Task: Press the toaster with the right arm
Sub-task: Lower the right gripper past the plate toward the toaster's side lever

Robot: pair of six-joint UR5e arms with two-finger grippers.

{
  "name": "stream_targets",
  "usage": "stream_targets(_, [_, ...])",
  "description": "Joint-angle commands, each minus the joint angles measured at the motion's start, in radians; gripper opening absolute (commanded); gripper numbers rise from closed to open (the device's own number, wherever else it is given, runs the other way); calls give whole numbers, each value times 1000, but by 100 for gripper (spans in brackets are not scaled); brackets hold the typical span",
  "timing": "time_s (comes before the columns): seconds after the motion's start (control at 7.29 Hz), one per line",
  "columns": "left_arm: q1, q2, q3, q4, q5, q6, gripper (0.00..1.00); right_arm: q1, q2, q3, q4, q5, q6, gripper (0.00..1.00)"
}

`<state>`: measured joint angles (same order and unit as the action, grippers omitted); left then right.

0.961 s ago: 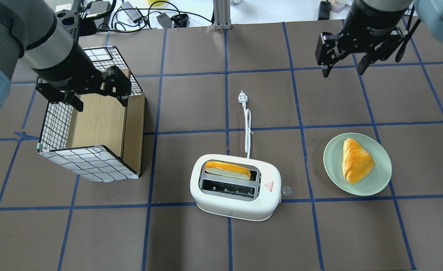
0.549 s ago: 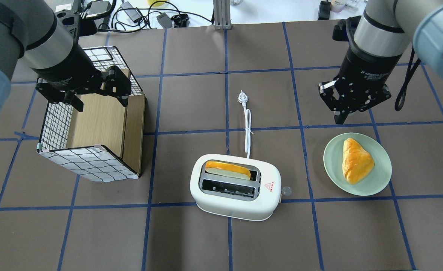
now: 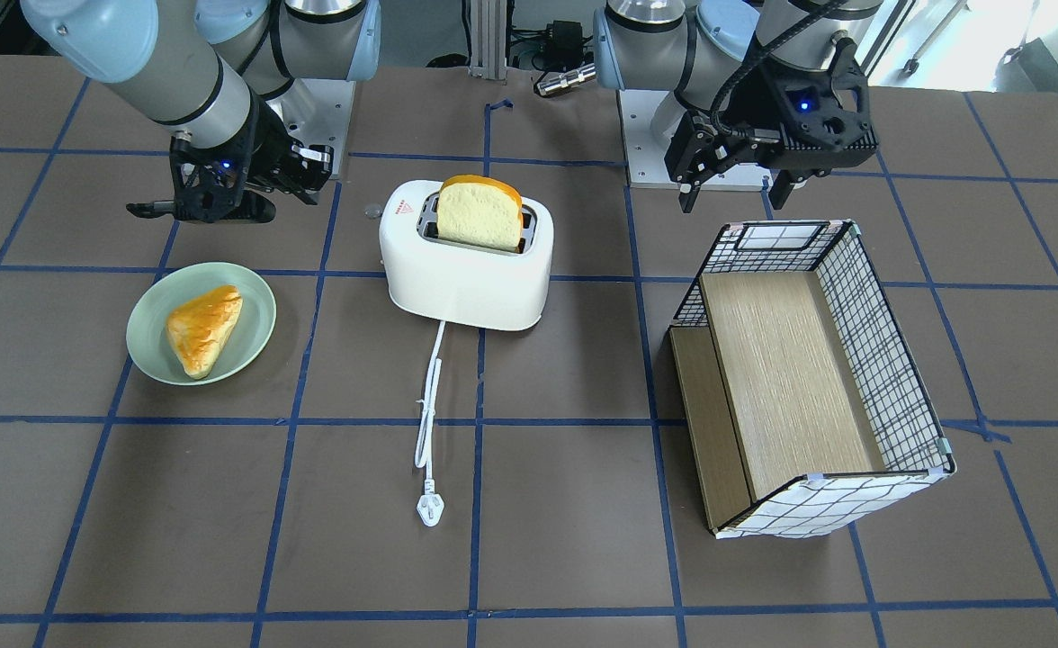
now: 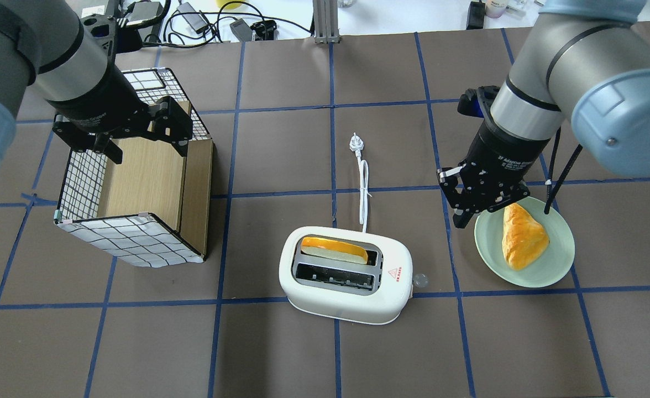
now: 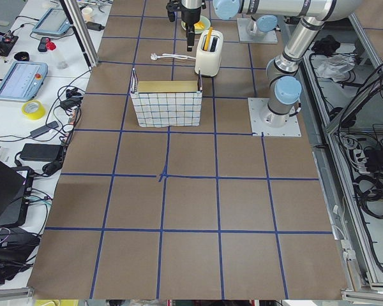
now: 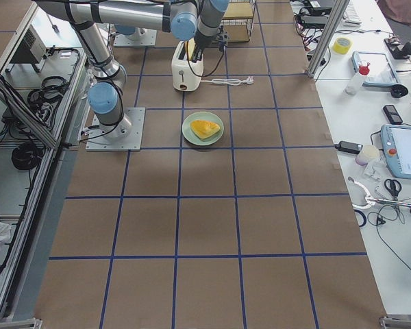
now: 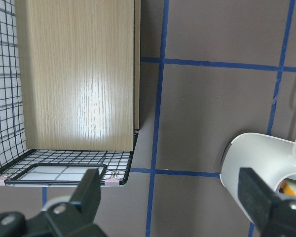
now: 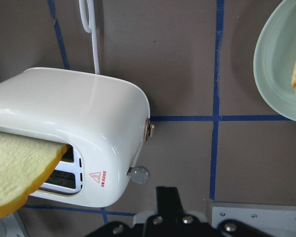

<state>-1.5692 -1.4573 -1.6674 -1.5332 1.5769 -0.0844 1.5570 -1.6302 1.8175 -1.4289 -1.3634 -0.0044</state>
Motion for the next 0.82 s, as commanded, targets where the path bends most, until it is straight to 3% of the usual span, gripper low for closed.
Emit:
stream_targets(0.0, [0,0,0,-1,0,0,100,0,3,104,-66,53,-58,0])
stream_targets(0.69, [0,0,0,-1,0,0,100,-2,6,187,-90,69,-103,0])
